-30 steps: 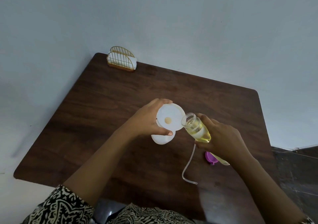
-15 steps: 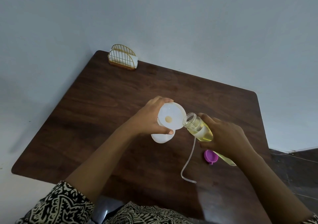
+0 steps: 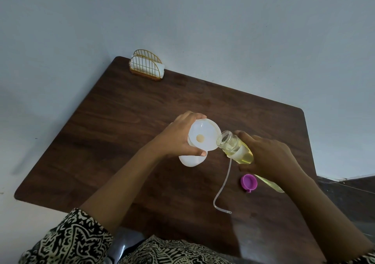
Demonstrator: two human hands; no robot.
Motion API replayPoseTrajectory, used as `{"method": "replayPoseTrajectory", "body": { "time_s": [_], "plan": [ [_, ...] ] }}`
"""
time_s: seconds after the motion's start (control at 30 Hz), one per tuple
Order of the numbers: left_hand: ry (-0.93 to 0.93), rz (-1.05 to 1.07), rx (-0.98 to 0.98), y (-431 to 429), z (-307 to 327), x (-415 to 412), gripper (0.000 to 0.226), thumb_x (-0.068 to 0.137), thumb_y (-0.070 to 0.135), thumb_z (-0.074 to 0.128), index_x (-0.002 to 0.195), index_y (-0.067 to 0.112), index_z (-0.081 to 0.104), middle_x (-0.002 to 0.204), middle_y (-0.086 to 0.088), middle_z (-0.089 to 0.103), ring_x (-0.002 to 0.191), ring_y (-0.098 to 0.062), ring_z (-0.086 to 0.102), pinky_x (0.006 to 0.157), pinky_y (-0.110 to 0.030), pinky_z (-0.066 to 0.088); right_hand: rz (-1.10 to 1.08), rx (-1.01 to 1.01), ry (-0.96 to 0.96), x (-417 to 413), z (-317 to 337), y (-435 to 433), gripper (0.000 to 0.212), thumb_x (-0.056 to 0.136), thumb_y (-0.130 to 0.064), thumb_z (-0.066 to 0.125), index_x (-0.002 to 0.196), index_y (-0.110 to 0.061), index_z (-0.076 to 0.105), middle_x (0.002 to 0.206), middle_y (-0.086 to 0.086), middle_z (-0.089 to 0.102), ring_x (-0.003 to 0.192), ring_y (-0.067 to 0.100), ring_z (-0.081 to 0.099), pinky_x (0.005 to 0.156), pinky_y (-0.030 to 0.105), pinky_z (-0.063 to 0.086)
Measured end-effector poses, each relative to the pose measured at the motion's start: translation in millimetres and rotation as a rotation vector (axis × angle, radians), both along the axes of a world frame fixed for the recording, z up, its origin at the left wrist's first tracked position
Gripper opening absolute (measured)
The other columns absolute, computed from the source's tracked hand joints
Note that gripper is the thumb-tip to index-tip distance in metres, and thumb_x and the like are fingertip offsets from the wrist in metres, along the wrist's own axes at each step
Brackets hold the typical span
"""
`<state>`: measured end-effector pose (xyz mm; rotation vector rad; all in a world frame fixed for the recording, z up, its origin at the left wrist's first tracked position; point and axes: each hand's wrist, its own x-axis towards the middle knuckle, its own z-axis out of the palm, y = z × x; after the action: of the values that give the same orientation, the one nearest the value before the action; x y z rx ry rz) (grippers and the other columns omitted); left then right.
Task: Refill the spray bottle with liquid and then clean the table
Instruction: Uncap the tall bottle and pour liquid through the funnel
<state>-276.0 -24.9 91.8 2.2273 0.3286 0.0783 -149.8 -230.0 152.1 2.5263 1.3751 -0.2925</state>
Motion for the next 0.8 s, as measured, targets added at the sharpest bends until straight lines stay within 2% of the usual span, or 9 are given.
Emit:
{"method": "replayPoseTrajectory", "body": {
  "time_s": [0.33, 0.5, 0.63, 0.8],
  "plan": [
    [0.006, -0.003, -0.007, -1.9, 0.6, -0.3, 0.089, 0.063, 0.039, 0.084, 0.137, 0.028, 0.037, 0.139, 0.005, 0.039, 0.122, -0.010, 0.039, 0.101, -0.045, 0.045, 0.020, -0.008, -0.014, 1.3, 2.0, 0.2, 0.086, 0.076, -0.059, 0.063, 0.143, -0.040, 0.012, 0.123, -0.012, 0.058, 0.093, 0.015, 0.064, 0.066, 0.028, 0.055],
    [0.011, -0.004, -0.009, -2.6, 1.9, -1.3, 0.092, 0.058, 0.047, 0.079, 0.137, 0.028, 0.037, 0.139, 0.006, 0.039, 0.122, -0.011, 0.039, 0.100, -0.046, 0.045, 0.022, -0.014, -0.023, 2.4, 1.9, 0.0, 0.087, 0.076, -0.057, 0.065, 0.143, -0.041, 0.012, 0.123, -0.013, 0.058, 0.093, 0.016, 0.064, 0.065, 0.029, 0.055],
    [0.009, -0.006, -0.010, -2.5, 1.1, -1.2, 0.089, 0.063, 0.039, 0.084, 0.137, 0.027, 0.036, 0.139, 0.006, 0.039, 0.123, -0.012, 0.038, 0.102, -0.047, 0.043, 0.035, -0.021, -0.042, 3.1, 1.7, 0.5, 0.087, 0.077, -0.055, 0.065, 0.143, -0.041, 0.010, 0.123, -0.014, 0.058, 0.091, 0.014, 0.064, 0.063, 0.027, 0.055],
    [0.014, -0.005, -0.009, -3.1, 1.4, -0.5, 0.091, 0.060, 0.043, 0.081, 0.137, 0.027, 0.037, 0.139, 0.005, 0.039, 0.123, -0.012, 0.039, 0.102, -0.046, 0.044, 0.038, -0.032, -0.049, 3.7, 2.1, 0.4, 0.086, 0.078, -0.051, 0.066, 0.143, -0.041, 0.010, 0.124, -0.014, 0.058, 0.090, 0.014, 0.063, 0.059, 0.024, 0.052]
  ]
}}
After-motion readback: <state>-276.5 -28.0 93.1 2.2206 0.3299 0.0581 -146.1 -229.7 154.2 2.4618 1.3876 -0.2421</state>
